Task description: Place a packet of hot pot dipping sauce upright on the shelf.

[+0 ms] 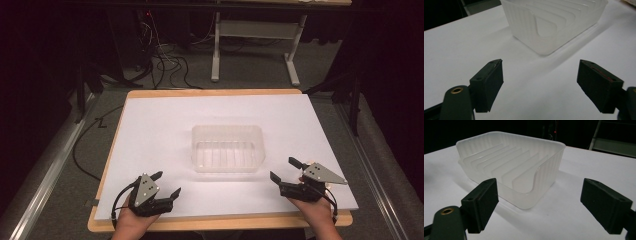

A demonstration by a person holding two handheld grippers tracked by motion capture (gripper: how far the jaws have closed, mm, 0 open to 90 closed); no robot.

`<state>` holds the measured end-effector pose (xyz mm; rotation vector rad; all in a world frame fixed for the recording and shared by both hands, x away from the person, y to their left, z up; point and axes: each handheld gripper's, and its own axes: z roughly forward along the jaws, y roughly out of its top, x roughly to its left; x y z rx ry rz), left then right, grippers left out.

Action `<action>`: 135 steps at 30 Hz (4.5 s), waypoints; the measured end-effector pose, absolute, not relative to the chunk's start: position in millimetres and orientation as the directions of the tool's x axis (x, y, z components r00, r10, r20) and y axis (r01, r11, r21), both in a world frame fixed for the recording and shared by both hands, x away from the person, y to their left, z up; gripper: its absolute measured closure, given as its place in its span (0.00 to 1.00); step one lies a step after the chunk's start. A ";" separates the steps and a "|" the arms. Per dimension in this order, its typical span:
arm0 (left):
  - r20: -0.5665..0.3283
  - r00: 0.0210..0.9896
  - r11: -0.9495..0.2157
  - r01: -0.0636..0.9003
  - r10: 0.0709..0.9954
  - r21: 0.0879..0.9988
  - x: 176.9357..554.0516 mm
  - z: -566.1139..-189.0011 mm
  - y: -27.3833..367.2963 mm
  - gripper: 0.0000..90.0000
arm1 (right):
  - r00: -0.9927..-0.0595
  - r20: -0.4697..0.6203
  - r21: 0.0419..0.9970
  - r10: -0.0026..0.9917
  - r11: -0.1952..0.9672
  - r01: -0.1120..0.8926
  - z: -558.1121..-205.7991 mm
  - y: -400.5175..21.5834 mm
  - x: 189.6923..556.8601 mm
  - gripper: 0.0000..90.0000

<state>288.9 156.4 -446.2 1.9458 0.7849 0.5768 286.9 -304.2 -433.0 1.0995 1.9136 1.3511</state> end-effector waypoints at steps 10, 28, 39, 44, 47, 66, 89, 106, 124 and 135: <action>0.086 0.691 -0.380 0.284 0.717 0.880 290.7 -447.3 151.1 0.24 | -0.498 0.026 0.938 0.867 0.151 0.312 -432.5 -311.3 284.7 0.18; 0.084 0.693 -0.379 0.284 0.716 0.881 294.5 -447.4 149.5 0.24 | -0.303 0.084 0.915 0.949 0.047 0.400 -443.6 -380.0 285.9 0.27; 0.086 0.701 -0.389 0.286 0.708 0.875 294.7 -448.4 148.4 0.25 | -0.156 0.096 0.888 0.983 -0.014 0.461 -453.1 -422.7 284.5 0.41; 0.086 0.699 -0.388 0.287 0.710 0.876 294.5 -448.2 148.8 0.25 | -0.118 0.119 0.878 0.986 -0.049 0.476 -458.6 -435.7 283.0 0.43; 0.085 0.699 -0.389 0.288 0.710 0.875 294.8 -448.4 149.1 0.25 | -0.086 0.129 0.872 0.988 -0.072 0.485 -461.5 -445.9 282.0 0.44; 0.098 0.703 -0.404 0.282 0.704 0.870 294.5 -449.3 147.4 0.25 | -0.035 0.204 0.782 0.978 -0.142 0.608 -481.3 -459.5 287.3 0.38; 0.105 0.707 -0.417 0.283 0.699 0.864 294.7 -450.4 146.0 0.25 | -0.167 0.251 0.851 0.953 -0.135 0.508 -460.4 -437.6 283.2 0.54; 0.109 0.711 -0.426 0.285 0.695 0.859 294.9 -451.3 145.1 0.25 | -0.325 0.200 0.883 0.924 -0.027 0.469 -454.6 -405.4 285.9 0.62; 0.111 0.715 -0.432 0.285 0.690 0.856 294.7 -452.1 143.8 0.25 | -0.364 0.131 0.858 0.922 0.079 0.508 -459.9 -390.3 289.5 0.63; 0.113 0.717 -0.436 0.283 0.688 0.854 294.8 -452.3 143.5 0.25 | -0.328 0.086 0.824 0.941 0.118 0.554 -466.6 -387.6 293.8 0.72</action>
